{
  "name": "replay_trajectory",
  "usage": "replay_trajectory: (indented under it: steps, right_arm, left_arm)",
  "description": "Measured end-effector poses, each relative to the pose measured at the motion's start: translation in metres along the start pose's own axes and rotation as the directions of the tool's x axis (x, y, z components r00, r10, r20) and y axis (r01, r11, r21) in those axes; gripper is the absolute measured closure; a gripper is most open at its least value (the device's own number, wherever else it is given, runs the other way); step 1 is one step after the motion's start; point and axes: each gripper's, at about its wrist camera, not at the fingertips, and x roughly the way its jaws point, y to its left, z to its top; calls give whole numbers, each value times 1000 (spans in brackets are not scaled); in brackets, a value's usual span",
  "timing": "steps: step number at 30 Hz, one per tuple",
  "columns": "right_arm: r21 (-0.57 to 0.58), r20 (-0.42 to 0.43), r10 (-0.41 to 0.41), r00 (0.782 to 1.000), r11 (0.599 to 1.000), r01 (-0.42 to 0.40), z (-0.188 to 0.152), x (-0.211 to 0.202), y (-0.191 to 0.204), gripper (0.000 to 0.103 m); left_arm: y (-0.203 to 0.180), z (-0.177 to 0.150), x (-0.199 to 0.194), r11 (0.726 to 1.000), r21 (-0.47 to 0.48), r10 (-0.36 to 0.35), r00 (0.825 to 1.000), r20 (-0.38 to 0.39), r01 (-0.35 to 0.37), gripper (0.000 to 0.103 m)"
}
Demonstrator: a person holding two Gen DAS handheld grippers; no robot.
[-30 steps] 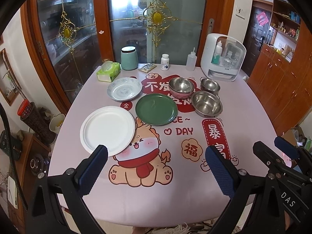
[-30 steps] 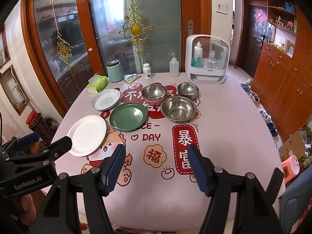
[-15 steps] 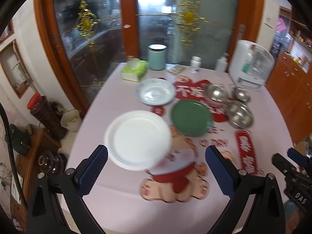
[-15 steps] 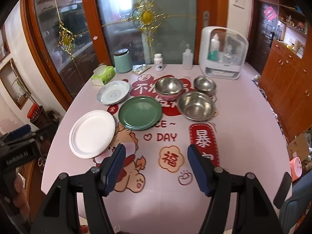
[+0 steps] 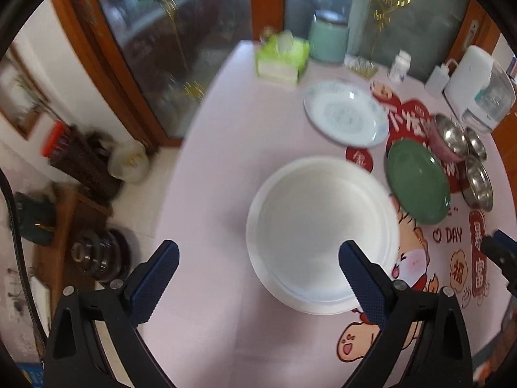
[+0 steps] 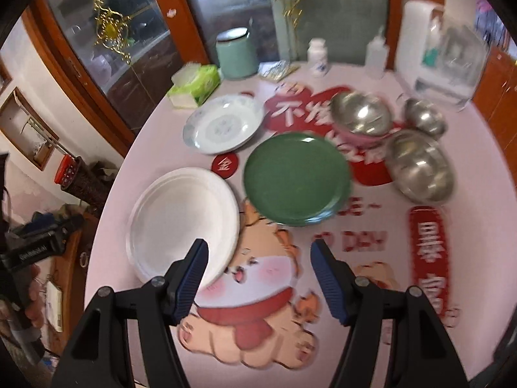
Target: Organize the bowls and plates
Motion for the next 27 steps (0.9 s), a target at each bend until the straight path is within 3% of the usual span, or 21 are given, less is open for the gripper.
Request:
replay_trajectory:
  steps: [10, 15, 24, 26, 27]
  right_arm:
    - [-33, -140, 0, 990, 999, -5, 10, 90, 26, 37]
    - [-27, -179, 7, 984, 1000, -12, 10, 111, 28, 42]
    - [2, -253, 14, 967, 1000, -14, 10, 135, 21, 55]
    - [12, -266, 20, 964, 1000, -17, 10, 138, 18, 58]
    - [14, -271, 24, 962, 1000, -21, 9, 140, 18, 64]
  left_arm:
    - [24, 15, 101, 993, 38, -108, 986, -127, 114, 15]
    - [19, 20, 141, 986, 55, -143, 966, -214, 159, 38]
    - [21, 22, 171, 979, 46, -177, 937, -302, 199, 63]
    - [23, 22, 172, 979, 43, -178, 933, -314, 201, 64]
    - [23, 23, 173, 980, 42, -171, 932, -321, 194, 65]
